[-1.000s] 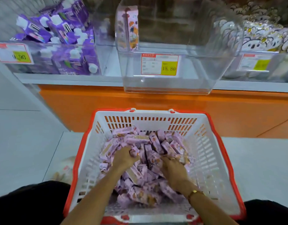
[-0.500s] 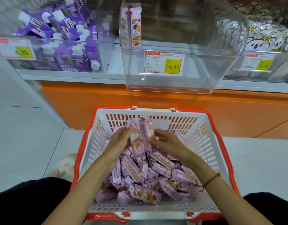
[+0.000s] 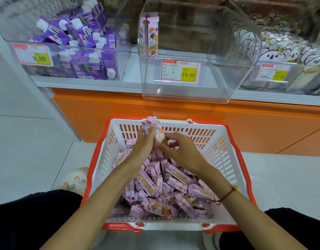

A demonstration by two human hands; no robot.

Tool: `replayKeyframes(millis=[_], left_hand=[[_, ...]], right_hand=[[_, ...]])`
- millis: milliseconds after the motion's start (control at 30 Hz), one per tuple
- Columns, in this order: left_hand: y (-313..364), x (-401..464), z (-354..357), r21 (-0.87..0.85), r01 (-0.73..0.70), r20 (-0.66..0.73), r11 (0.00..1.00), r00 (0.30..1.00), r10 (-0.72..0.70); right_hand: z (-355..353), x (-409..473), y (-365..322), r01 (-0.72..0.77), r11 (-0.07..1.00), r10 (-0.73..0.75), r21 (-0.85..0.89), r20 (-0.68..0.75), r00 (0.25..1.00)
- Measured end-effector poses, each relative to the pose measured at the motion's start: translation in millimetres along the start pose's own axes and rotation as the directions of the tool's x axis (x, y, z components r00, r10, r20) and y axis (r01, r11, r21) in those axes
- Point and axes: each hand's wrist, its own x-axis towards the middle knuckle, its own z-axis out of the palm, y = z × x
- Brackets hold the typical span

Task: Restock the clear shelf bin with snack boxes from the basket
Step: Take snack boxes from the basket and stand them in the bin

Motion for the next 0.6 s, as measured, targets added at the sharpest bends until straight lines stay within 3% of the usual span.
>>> replayKeyframes(millis=[100, 167, 233, 300, 367, 433, 500, 600], left_hand=[[-8, -5, -5, 0.053, -0.064, 0.012, 0.997, 0.998, 0.064], [-12, -3, -14, -0.004, -0.101, -0.054, 0.995, 0.993, 0.101], [-17, 1, -25, -0.027, -0.1, -0.109, 0.995, 0.989, 0.096], [-22, 4, -36, -0.024, -0.076, -0.116, 0.997, 0.991, 0.073], [-23, 4, -43, -0.018, -0.053, -0.092, 0.998, 0.994, 0.051], [-23, 4, -46, 0.021, -0.033, -0.066, 0.999, 0.997, 0.034], [-22, 2, -43, 0.053, -0.036, -0.029, 0.998, 0.999, 0.037], [-11, -5, -39, 0.09, -0.101, -0.001, 0.991, 0.995, 0.102]], right_hand=[[-9, 5, 4, 0.013, 0.996, -0.026, 0.084, 0.161, 0.987], [-15, 12, 14, -0.164, 0.966, 0.083, 0.2, 0.36, 0.929], [-15, 16, 39, -0.24, 0.968, 0.2, 0.066, 0.37, 0.907], [-8, 16, 65, -0.257, 0.934, 0.332, -0.249, 0.328, 0.884], [6, 10, 80, -0.314, 0.899, 0.415, -0.304, 0.367, 0.833], [19, 4, 74, -0.423, 0.906, 0.373, 0.017, 0.44, 0.817], [25, 4, 53, -0.484, 0.814, 0.287, 0.322, 0.501, 0.816], [21, 7, 17, -0.364, 0.852, 0.129, 0.377, 0.522, 0.843]])
